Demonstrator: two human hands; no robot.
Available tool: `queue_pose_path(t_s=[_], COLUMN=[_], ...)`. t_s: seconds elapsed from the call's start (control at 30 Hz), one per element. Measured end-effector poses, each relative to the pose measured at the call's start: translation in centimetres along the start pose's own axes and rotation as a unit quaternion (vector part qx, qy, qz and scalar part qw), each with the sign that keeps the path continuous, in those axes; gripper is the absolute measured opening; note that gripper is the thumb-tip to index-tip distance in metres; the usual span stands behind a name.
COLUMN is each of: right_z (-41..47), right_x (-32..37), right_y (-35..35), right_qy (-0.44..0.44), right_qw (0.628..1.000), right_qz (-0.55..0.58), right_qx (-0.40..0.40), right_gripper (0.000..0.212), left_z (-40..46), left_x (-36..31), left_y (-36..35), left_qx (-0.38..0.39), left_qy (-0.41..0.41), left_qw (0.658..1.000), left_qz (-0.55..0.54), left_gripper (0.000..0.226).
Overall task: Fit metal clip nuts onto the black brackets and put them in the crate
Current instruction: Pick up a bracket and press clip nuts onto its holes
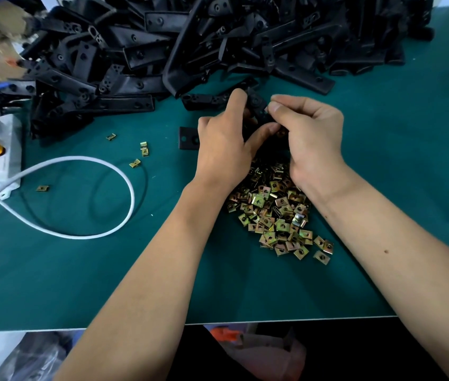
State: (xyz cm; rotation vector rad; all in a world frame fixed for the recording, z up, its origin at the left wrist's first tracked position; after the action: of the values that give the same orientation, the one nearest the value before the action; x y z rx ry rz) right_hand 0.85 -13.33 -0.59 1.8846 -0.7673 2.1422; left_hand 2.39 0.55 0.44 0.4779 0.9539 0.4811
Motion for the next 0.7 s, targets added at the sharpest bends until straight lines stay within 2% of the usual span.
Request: queue_pose_path(t_s=[0.1,0.27,0.43,0.7], right_z=[-0.18,0.05,-0.12,-0.20], right_x=[0.17,0.43,0.74,0.87], right_y=[-0.29,-0.22,-0.21,-0.42], right_qy=[0.011,0.024,0.097,0.199], right_qw=[1.000,0.999,0.989,0.960], right_qz=[-0.003,-0.038,-0.107,-0.192], right_qx=[0.011,0.010,0.027,0.046], right_gripper=[0.009,0.018,0.018,0.037], left_z=[0.05,0.07,0.08,0.15], left_x=[0.03,0.16,0.34,0.41], left_y=[-0.02,-0.13,-0.24,-0.22], left_qx=[-0.008,0.008,-0.008,-0.001], left_qy=[0.011,0.023,0.023,0.016], left_qw=[1.000,1.000,1.000,1.000], left_qz=[0.002,-0.019,-0.001,0.005], left_gripper=[0.040,0.041,0.042,0.040])
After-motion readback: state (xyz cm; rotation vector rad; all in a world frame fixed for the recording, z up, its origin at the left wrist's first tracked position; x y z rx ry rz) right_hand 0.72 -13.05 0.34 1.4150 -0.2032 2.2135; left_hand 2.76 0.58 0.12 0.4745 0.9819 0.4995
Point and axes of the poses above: each hand's wrist, its own z-axis towards the middle knuckle, its own y-axis out of the back of the hand, x = y × z, the point moved 4 cm from there along z, towards the middle knuckle, and after that the axes turned 3 degrees about y, right-handed, at the moved point
